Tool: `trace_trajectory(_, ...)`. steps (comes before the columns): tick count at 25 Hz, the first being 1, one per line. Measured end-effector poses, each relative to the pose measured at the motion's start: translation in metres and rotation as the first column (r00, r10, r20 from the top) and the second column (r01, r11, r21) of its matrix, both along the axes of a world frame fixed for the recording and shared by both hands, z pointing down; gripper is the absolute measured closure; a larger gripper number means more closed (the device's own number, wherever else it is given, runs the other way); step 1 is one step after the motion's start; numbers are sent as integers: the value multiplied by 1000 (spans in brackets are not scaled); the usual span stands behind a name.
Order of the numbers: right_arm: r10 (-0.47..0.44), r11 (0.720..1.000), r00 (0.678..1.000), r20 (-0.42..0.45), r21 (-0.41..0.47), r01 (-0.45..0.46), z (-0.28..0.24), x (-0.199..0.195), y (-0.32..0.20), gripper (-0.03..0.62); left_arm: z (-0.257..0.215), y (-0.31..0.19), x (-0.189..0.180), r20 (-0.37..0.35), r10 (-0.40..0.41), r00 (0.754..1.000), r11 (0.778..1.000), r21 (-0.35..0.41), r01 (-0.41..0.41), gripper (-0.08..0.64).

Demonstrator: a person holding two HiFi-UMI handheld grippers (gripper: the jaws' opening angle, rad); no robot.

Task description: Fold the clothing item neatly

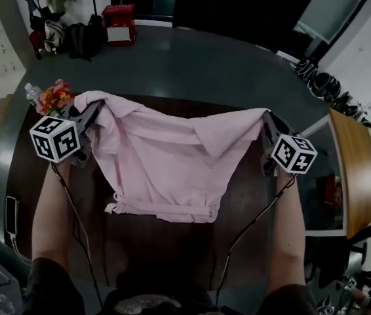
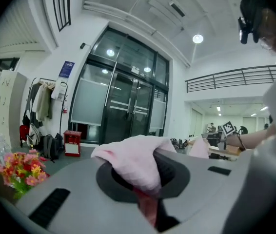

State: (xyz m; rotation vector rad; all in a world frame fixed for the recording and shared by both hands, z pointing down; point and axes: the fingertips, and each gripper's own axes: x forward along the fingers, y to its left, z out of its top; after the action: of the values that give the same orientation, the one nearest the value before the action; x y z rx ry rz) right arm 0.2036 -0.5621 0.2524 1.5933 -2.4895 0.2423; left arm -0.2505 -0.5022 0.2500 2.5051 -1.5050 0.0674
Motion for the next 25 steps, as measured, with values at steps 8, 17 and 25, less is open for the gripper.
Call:
trace_trajectory(8,102,969,984,-149,-210,-132,137,15,-76,594,161,-93,-8,95,21,995,952,-306,9,522)
trace_trajectory(17,210,892,934,-288,-334,-303,228,52,-70,594,243,-98,-34,319,41,947,899,-425,104,515)
trace_trajectory(25,272,910,928,-254,-247,-334,215,36,-60,476,240,-88,-33,443,-14,897,948,-280,153,316)
